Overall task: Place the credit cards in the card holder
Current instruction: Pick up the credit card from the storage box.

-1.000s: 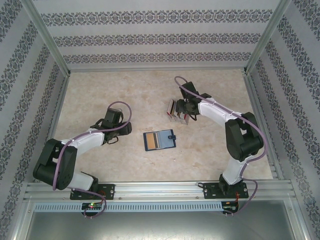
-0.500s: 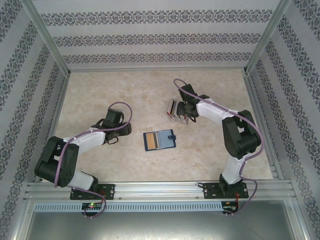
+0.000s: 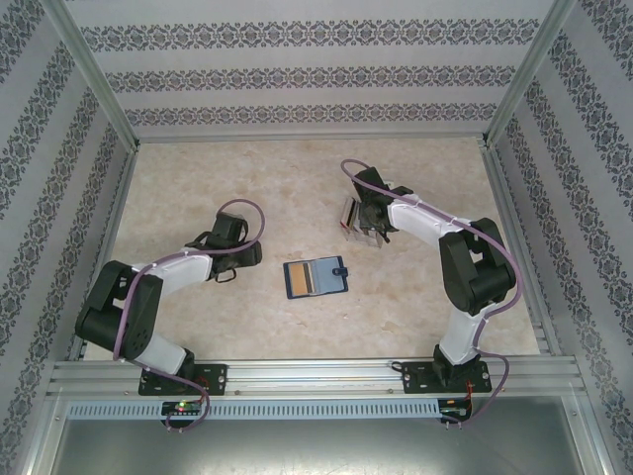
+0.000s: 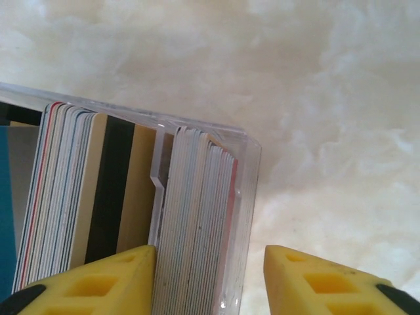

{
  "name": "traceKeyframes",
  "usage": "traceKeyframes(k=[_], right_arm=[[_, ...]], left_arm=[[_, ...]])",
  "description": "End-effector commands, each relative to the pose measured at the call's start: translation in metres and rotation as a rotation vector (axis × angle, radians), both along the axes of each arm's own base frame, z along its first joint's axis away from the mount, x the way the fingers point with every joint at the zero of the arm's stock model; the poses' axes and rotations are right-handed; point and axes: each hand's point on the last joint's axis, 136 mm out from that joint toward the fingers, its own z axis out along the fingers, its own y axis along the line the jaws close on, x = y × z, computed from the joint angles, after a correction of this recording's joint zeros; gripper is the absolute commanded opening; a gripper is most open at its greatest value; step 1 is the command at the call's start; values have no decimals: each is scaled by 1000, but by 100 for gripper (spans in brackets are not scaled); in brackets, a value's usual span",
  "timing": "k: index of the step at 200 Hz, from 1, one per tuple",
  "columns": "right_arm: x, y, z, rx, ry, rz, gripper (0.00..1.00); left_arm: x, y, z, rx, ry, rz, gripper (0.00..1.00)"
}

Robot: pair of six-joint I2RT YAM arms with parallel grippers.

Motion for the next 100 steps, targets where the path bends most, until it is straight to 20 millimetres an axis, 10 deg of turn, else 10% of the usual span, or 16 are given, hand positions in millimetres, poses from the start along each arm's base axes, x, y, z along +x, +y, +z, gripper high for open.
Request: traceKeyframes(k=[1, 100], right_arm=[[-8, -23, 8, -144, 27, -8, 41], [-3, -24, 27, -185, -3, 18, 30]], left_arm=[[4, -2, 0, -4, 14, -12, 62], [4, -1, 1, 2, 9, -12, 62]])
